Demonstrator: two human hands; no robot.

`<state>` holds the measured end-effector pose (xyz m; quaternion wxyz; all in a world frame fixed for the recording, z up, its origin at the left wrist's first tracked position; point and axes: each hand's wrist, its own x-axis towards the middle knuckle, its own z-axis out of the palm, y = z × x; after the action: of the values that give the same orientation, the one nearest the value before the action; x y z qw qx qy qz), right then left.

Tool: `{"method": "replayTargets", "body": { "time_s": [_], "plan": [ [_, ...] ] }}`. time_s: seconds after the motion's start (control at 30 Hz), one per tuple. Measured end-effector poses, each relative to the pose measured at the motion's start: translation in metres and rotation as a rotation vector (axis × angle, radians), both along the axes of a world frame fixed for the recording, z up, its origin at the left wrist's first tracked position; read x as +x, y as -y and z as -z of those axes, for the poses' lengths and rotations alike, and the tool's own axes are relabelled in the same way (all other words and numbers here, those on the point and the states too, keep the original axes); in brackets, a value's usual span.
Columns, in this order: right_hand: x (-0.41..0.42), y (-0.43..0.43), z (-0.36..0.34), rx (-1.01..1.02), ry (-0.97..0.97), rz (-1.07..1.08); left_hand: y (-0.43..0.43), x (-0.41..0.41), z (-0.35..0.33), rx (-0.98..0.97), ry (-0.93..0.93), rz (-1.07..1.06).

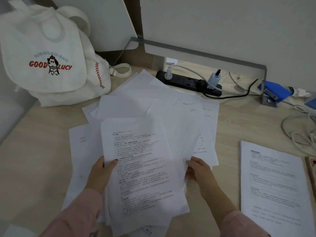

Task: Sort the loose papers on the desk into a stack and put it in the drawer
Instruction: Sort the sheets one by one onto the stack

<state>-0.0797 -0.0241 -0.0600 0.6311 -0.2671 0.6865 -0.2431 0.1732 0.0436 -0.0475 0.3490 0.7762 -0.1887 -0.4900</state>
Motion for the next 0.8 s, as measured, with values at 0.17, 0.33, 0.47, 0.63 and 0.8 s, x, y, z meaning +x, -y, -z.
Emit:
{"method": "replayTargets", "body": {
  "time_s": [0.17,0.33,0.47,0.63,0.8],
  "plan": [
    [-0.007,0.0,-0.004,-0.151,-0.258,-0.168,-0.003,-0.007,0.0,0.014,-0.094,0.01],
    [-0.038,0.021,-0.053,-0.522,-0.653,-0.129,-0.001,-0.013,0.002,-0.003,-0.133,-0.038],
    [-0.051,0.028,-0.104,-0.816,-0.797,-0.036,0.006,-0.022,0.006,-0.012,-0.163,-0.069],
    [-0.031,0.007,-0.122,-1.039,-0.894,-0.295,0.009,-0.032,0.01,-0.016,-0.208,-0.087],
    [0.007,-0.024,-0.073,-1.075,-0.876,-0.691,0.004,-0.035,0.011,-0.02,-0.261,-0.104]
  ]
}}
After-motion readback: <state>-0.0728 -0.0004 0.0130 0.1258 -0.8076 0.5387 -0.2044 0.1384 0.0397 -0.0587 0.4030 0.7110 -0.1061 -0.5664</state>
